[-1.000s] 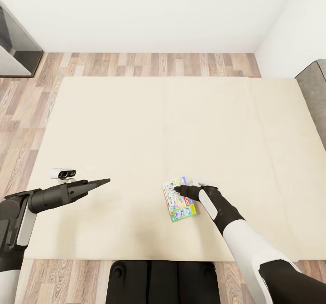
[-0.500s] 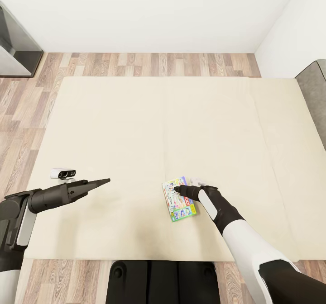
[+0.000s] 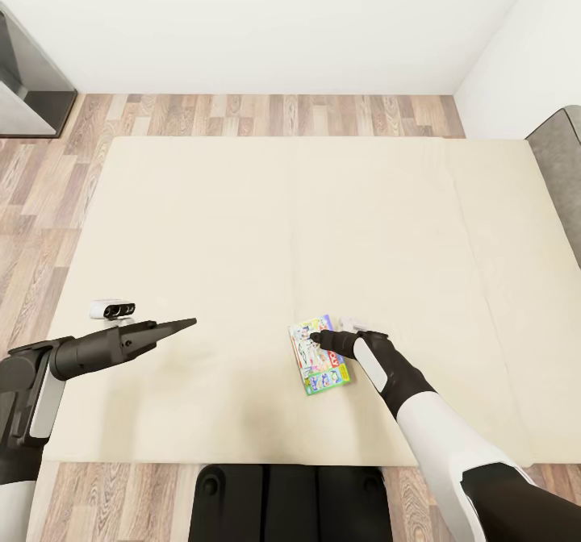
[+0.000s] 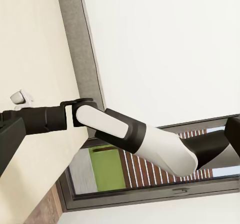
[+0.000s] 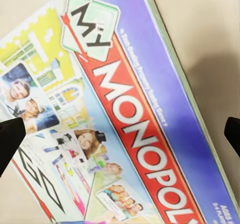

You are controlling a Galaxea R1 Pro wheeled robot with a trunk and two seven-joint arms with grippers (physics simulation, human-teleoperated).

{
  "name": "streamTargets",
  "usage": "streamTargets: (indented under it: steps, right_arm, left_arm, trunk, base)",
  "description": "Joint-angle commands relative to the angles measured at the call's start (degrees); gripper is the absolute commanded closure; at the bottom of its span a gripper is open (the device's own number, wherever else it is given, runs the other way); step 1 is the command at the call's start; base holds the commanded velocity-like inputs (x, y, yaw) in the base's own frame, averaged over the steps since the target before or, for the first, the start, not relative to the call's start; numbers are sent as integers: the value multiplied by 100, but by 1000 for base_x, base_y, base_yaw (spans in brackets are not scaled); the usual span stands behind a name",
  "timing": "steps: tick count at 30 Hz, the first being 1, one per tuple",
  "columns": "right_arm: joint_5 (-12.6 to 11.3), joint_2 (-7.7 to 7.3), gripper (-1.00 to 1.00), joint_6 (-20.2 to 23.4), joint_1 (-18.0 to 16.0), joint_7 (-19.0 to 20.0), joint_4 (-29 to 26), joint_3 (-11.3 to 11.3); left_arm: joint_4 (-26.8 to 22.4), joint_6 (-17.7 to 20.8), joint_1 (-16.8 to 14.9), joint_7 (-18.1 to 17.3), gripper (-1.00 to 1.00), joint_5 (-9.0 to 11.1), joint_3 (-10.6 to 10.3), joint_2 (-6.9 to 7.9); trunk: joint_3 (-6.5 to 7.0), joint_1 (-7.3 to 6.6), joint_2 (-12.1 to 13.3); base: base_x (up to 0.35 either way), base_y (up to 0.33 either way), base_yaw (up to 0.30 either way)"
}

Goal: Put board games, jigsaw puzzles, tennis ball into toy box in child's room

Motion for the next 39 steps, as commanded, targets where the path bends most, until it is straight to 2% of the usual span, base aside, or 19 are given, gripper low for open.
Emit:
streamTargets:
  steps: [1,17,39]
  right_arm:
    - [-7,-3,-100,22,-2,-5,-6,7]
    - [0,5,-100,8,5,-19,-6,15]
    - [-7,56,-100,31,25,-21,-6,16]
  left_arm:
    - [-1,60,-2,-23,-100,-5,-1,2]
    - [-1,63,-2,-23,-100,-5,5,2]
    - [-1,59,-2,-23,-100,-5,7,5]
  trunk:
    - [-5,3,-8]
    - [-5,3,-8]
    - [-5,3,-8]
  base:
    - [0,0,0]
    - [0,0,0]
    - [0,63,0]
